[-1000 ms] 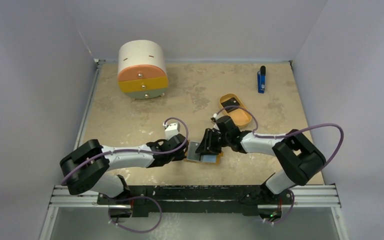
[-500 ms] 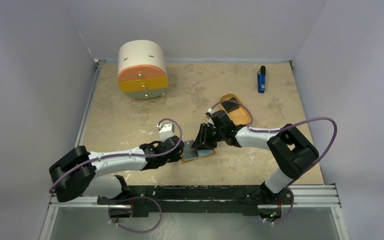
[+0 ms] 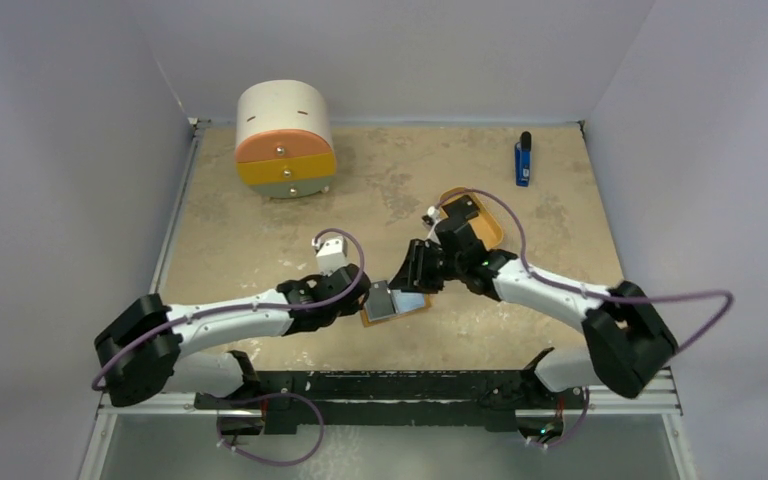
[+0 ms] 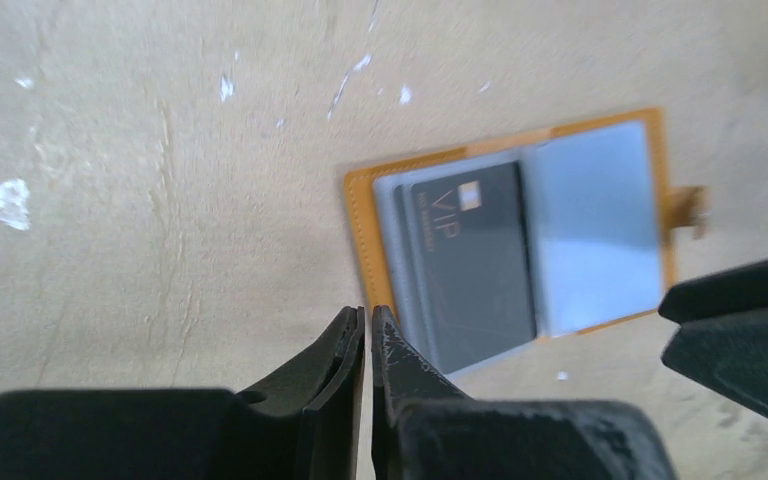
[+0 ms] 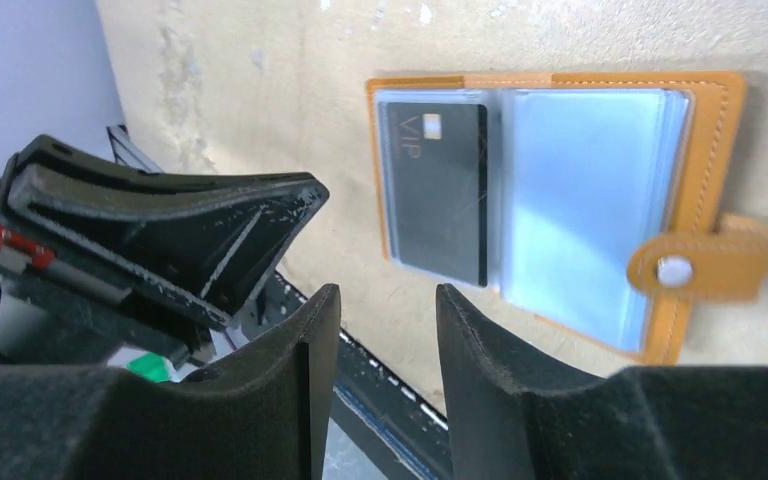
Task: Put the credit cards into the card holder
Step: Pick up the credit card from the storage box.
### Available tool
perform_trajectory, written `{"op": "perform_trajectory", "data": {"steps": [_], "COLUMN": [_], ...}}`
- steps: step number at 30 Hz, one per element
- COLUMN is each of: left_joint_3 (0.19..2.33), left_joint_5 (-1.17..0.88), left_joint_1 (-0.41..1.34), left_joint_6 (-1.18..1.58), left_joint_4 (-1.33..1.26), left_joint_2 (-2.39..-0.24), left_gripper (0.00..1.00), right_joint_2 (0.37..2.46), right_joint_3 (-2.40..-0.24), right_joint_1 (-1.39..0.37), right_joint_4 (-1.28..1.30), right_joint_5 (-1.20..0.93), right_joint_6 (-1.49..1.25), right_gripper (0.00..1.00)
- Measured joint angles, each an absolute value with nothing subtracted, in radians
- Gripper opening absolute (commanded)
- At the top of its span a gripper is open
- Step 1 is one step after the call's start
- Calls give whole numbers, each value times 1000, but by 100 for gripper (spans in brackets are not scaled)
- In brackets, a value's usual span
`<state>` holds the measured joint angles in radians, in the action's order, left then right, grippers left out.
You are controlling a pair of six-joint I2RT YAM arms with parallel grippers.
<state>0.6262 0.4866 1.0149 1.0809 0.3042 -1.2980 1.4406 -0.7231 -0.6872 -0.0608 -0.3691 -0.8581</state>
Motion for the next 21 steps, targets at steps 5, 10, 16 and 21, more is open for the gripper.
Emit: {"op": "perform_trajectory", "data": {"steps": [5,10,16,21], "left_joint_3": [674,682,684,689], "left_joint_5": [529,524,429,391], "left_joint_1": [1015,1013,1008,1008], "left_joint_6": [1047,981,927,916], "left_joint_4": [342,284,155,172], "left_joint_2": [-1159,-1033,-1083,-1167], "left_gripper": [37,58,48,48], "right_joint_2": [1162,944,1013,1103], "right_joint_3": [-731,-761,-796,-742], "right_joint_1": [-687,-620,-366,-244], "right_joint_4": [99,154,168,132], "right_joint_5": [-197,-10,14,33], "right_joint_6": [-802,-739,-775,-888], "right_gripper": [58,67,63,63]}}
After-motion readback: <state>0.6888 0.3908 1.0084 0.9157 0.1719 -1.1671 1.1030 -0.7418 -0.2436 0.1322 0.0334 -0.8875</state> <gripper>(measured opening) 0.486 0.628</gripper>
